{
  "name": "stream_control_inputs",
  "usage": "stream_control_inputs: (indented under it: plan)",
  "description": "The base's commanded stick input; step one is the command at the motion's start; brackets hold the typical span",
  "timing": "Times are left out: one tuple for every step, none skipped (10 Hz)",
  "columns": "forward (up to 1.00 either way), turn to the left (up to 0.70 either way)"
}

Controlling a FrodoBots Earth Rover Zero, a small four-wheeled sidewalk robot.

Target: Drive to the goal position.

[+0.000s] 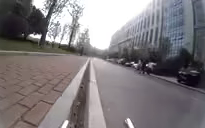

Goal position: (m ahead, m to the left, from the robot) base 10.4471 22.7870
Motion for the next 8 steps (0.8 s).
stream_control_inputs:
  plan:
    - [0.0,-0.7]
    - [0.0,-0.7]
    - [0.0,-0.7]
    - [0.0,-0.7]
    - [0.0,-0.7]
    - [0.0,-0.7]
    - [0.0,-0.7]
    - [0.0,-0.7]
